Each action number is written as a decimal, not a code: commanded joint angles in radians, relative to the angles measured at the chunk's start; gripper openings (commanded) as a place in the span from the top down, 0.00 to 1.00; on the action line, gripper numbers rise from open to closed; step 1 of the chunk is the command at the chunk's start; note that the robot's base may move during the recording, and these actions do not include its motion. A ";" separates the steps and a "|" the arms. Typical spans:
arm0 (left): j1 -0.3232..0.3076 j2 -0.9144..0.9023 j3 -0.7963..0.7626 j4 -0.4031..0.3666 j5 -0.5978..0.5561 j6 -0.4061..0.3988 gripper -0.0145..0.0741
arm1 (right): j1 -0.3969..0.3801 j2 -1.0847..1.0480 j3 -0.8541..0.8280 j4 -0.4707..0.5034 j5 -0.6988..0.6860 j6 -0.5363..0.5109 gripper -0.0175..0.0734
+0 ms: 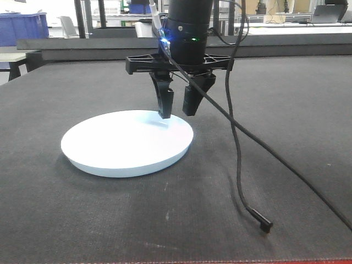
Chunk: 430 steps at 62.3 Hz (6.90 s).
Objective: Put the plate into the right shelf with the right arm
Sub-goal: 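Lower the open right gripper onto the white plate's rim and close it, then lift the white plate off the table with the right gripper, then hold the plate upright in the right gripper while the base turns away, then drive the base past the red table to the steel shelf of blue bins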
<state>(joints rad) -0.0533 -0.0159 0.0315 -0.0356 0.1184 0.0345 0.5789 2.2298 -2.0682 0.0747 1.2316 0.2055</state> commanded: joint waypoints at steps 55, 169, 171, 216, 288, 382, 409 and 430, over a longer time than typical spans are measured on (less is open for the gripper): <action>0.003 -0.006 0.010 -0.006 -0.086 -0.003 0.89 | -0.007 -0.006 -0.034 -0.005 0.108 -0.013 0.41; 0.003 -0.006 0.010 -0.006 -0.086 -0.003 0.89 | -0.020 -1.456 0.429 -0.181 -0.190 -0.017 0.75; 0.003 -0.006 0.010 -0.006 -0.086 -0.003 0.89 | -0.020 -1.531 0.511 -0.188 -0.255 -0.017 0.75; 0.003 -0.006 0.010 -0.006 -0.086 -0.003 0.89 | -0.020 -2.236 1.521 -0.259 -1.025 -0.017 0.75; 0.003 -0.006 0.010 -0.006 -0.086 -0.003 0.89 | -0.020 -2.237 1.580 -0.258 -1.089 -0.017 0.75; 0.003 -0.006 0.010 -0.006 -0.088 -0.003 0.89 | -0.020 -2.244 1.580 -0.258 -1.087 -0.017 0.75; 0.003 -0.006 0.010 -0.006 -0.088 -0.003 0.89 | -0.020 -2.244 1.580 -0.258 -1.087 -0.017 0.75; 0.001 -0.006 0.010 -0.006 -0.088 -0.003 0.89 | -0.020 -2.245 1.580 -0.258 -1.087 -0.017 0.75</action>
<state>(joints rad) -0.0533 -0.0159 0.0315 -0.0356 0.1183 0.0345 0.5604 -0.0152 -0.4637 -0.1709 0.2353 0.1947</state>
